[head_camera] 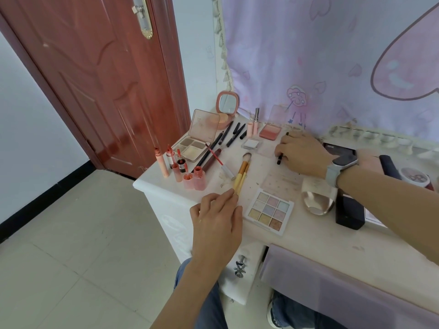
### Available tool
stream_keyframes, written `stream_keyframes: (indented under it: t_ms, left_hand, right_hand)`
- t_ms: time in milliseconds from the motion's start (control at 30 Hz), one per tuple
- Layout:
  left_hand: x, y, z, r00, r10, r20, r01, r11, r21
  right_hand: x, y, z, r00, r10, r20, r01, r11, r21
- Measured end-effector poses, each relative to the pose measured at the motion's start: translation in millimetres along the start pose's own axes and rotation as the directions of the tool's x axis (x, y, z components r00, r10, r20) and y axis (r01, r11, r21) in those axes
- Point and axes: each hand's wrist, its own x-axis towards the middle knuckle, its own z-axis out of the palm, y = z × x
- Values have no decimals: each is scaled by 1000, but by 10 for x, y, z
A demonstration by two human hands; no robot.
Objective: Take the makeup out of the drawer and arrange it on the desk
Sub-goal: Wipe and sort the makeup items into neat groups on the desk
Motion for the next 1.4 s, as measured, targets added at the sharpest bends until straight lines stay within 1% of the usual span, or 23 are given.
stream_keyframes:
  t_ms: [133,233,300,333,367,400,433,467,500,533,600,633,667,700,733,800,867,933,1000,1100,1233,1300,1400]
  left_hand:
    - [11,-3,9,1000,17,-16,-17,1000,9]
    - [12,-10,13,999,18,-30,-18,1000,24]
    - [18,-4,7,1000,14,-25,-14,1000,18]
    - [22,4,2,1000,14,-21,-14,1000,9]
    - [26,12,-2,1000,18,-22,-18,1000,2]
    - [30,22,-11,999,23,-30,-23,1000,-5]
    - [33,31,-21,999,27,-47,-28,999,-17]
    - [41,47,-27,997,30,-67,-32,999,-34]
    - [44,54,-31,996,29,-90,-34,998,-56]
    - [48,71,-38,994,24,-111,-34,995,-92]
    - [66,136,-76,994,-26,-110,1,975,-223]
    - [76,181,-108,994,-69,-86,40,955,-294]
    - [82,230,-132,993,-101,-56,75,933,-352]
    - [83,279,-149,993,-116,-27,96,912,-399]
    - [80,330,-163,993,-121,3,110,890,-443]
    - [55,429,-196,993,-109,48,118,850,-513]
    - [8,502,-221,996,-65,61,88,845,-528]
    - [-42,530,-224,996,-44,79,78,861,-503]
    - [-86,521,-218,994,-57,89,93,873,-480]
    - [-127,475,-218,991,-69,118,112,904,-413]
    - [-150,494,-259,994,-7,108,40,949,-312]
    - [-134,531,-261,997,9,78,16,950,-313]
    - [-113,548,-234,997,-36,64,59,911,-408]
  right_hand:
    - [21,38,-41,984,-175,41,180,961,-208]
    - [43,70,-68,959,-254,121,279,921,-271]
    - [15,63,-118,952,-287,103,304,909,-285]
    - [3,62,-144,943,-333,25,326,902,-282]
    - [-11,66,-158,922,-371,-109,336,909,-246]
    - [-31,70,-190,910,-337,-242,310,940,-142]
    - [-59,68,-233,907,-231,-352,257,966,29]
    - [-93,68,-288,906,-73,-417,182,957,228]
    - [-121,43,-335,890,114,-442,104,892,440]
    - [-152,7,-377,857,304,-416,43,762,646]
    - [-230,-102,-493,776,576,-256,50,350,936]
    - [-287,-158,-559,768,625,-142,87,118,989]
    - [-358,-207,-613,786,617,-32,103,-81,991]
    - [-443,-267,-653,820,570,53,101,-235,967]
    - [-529,-337,-675,855,507,109,87,-347,934]
    - [-697,-500,-691,906,390,167,38,-467,883]
    - [-831,-626,-686,928,319,193,-5,-505,863]
    - [-927,-678,-665,939,288,189,-21,-499,866]
    - [-994,-685,-654,949,274,158,-20,-447,895]
    - [-1049,-683,-639,943,288,164,-29,-422,906]
    - [-1110,-764,-621,960,244,135,-59,-292,955]
    - [-1124,-810,-619,965,234,122,-61,-254,965]
    - [-1116,-818,-626,952,279,126,-60,-234,970]
